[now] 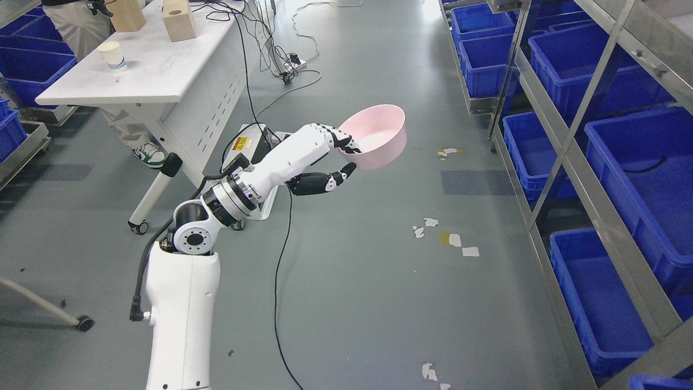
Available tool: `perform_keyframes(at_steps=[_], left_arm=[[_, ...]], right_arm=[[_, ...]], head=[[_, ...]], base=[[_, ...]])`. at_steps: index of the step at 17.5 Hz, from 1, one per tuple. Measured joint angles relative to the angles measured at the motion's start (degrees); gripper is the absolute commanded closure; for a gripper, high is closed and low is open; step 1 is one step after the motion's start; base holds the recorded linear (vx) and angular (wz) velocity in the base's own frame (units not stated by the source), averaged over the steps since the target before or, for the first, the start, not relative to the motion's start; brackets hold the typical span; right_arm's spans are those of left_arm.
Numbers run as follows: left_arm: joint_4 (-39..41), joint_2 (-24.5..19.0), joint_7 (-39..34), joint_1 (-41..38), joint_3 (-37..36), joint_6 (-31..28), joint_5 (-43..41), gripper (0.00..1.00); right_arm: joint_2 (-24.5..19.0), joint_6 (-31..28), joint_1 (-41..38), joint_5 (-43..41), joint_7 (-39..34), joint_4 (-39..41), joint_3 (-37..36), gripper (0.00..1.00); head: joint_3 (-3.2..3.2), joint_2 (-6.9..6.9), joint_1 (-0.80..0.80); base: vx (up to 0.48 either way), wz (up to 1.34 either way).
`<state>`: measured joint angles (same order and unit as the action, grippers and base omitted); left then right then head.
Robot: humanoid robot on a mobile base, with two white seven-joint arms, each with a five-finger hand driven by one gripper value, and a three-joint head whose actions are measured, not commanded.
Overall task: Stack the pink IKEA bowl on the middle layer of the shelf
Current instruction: 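Hold the pink bowl raised in the left hand while the robot turns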
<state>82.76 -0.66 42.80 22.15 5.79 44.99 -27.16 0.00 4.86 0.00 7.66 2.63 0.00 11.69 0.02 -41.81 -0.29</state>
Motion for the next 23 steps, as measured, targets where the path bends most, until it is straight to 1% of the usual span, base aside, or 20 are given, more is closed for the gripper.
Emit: perform_keyframes(at_steps=[10, 23], left_arm=[[0.08, 0.42, -0.04, -1.12, -0.55, 0.0, -0.06, 0.98], [-0.13, 0.6, -0.14, -2.23, -0.84, 0.0, -0.22, 0.98]], right_arm=[[0.0, 0.0, 0.0, 0.0, 0.0, 0.0, 0.0, 0.0], [0.0, 0.0, 0.0, -0.01, 0.0, 0.0, 0.0, 0.0]], head=[[0.0, 0.0, 0.0], [0.0, 0.0, 0.0]], base=[[0.307, -0.01], [0.338, 0.22]])
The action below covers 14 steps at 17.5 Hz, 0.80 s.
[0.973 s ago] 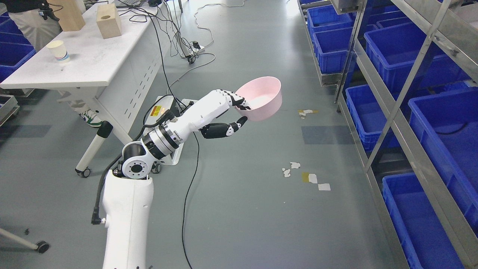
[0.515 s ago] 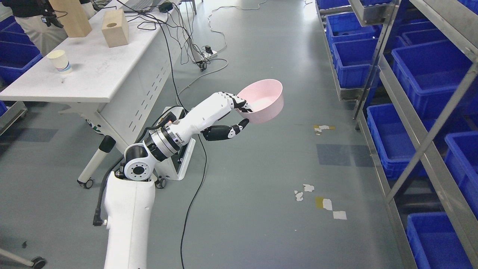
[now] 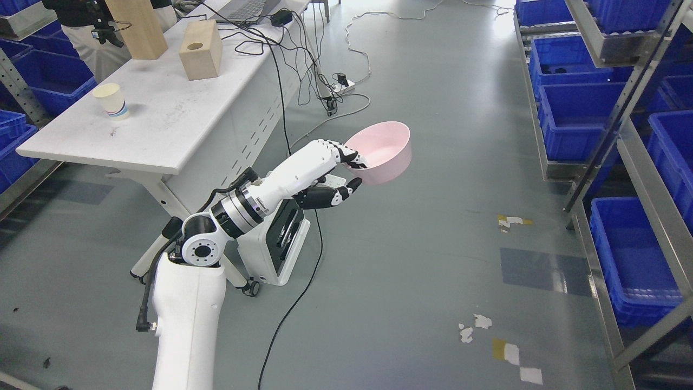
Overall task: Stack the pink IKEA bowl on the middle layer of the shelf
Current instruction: 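Hold the pink bowl raised in the left hand while the robot turns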
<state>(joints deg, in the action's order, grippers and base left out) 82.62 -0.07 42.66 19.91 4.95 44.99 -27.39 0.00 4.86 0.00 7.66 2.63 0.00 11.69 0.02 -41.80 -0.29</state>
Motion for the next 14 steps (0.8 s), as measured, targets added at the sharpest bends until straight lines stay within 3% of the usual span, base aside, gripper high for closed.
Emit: perform_keyframes(at_steps=[9, 14], left_arm=[[-0.04, 0.03, 0.0, 0.0, -0.52, 0.0, 0.03, 0.98], [-0.04, 0.05, 0.09, 0.27, -2.02, 0.0, 0.1, 0.98]], right_arm=[[0.0, 0.0, 0.05, -0.01, -0.01, 0.0, 0.0, 0.0], [0.0, 0.0, 0.0, -0.01, -0.01, 0.0, 0.0, 0.0]], head=[[0.0, 0.0, 0.0], [0.0, 0.0, 0.0]], base=[[0.34, -0.07], [0.237, -1.03]])
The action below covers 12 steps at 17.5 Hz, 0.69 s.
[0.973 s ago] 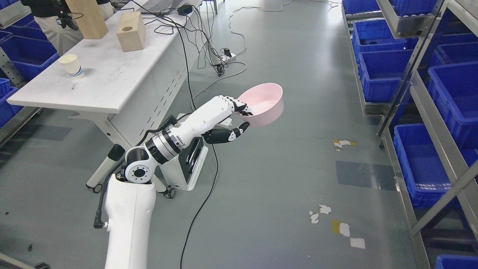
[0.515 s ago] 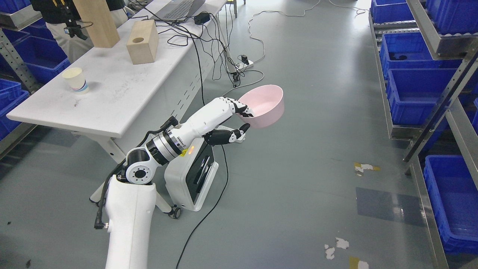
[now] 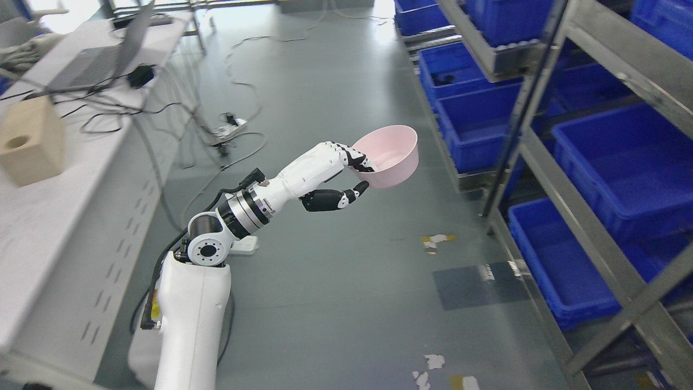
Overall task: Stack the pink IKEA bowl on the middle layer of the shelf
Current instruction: 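Hold the pink bowl raised in the left hand while the robot turns, then move the pink bowl over the stack of pink bowls on the tray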
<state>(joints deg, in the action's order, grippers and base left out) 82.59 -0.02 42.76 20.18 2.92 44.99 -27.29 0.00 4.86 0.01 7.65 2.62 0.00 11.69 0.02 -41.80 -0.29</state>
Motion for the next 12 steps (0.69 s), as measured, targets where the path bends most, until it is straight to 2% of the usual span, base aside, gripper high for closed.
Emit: perform_keyframes(at_steps=[7, 12], left_arm=[[0.49, 0.01, 0.02, 2.14, -4.37, 0.0, 0.06, 0.97], [1.1, 0.02, -0.38, 9.07, -8.8, 0.0, 0.09, 0.98]], right_arm=[[0.0, 0.0, -0.05, 0.01, 0.0, 0.0, 0.0, 0.0], [0.0, 0.0, -0.02, 0.02, 0.0, 0.0, 0.0, 0.0]], head=[[0.0, 0.0, 0.0], [0.0, 0.0, 0.0]], base=[[0.093, -1.34], [0.07, -0.97]])
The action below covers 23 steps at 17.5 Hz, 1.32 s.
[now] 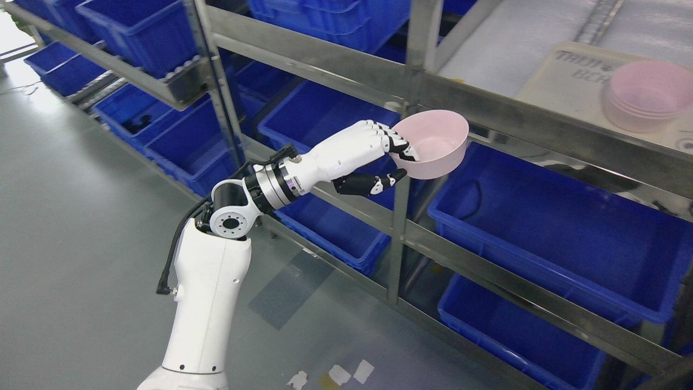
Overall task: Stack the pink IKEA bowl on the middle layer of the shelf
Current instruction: 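Move the pink bowl over the stack of pink bowls on the tray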
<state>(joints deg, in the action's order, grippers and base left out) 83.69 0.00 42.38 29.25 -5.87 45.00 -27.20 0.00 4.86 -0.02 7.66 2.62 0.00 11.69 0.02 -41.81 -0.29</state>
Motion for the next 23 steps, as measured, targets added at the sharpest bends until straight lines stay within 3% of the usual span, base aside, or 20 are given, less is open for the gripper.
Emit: perform_keyframes(at_steps=[11, 14, 23], left_arm=[[-5.28, -1.39, 1.51, 19.91, -1.62, -0.58, -6.16, 0.98], [-7.12, -3.59, 2.95, 22.18, -1.83, -4.22, -9.46, 0.97], [-11.66, -6.37, 4.24, 24.27, -2.58, -5.41, -12.6, 0.97]], right_arm=[[0.0, 0.0, 0.02, 0.0, -0.01, 0.0, 0.0, 0.0], [0.0, 0.0, 0.02, 0.0, -0.01, 0.0, 0.0, 0.0], [0.0, 0.0, 0.02, 0.0, -0.01, 0.0, 0.0, 0.0]], head=[[0.0, 0.0, 0.0], [0.0, 0.0, 0.0], [0.0, 0.02, 0.0]], base=[[0.065, -0.7], [0.043, -0.17], [-0.003, 0.01]])
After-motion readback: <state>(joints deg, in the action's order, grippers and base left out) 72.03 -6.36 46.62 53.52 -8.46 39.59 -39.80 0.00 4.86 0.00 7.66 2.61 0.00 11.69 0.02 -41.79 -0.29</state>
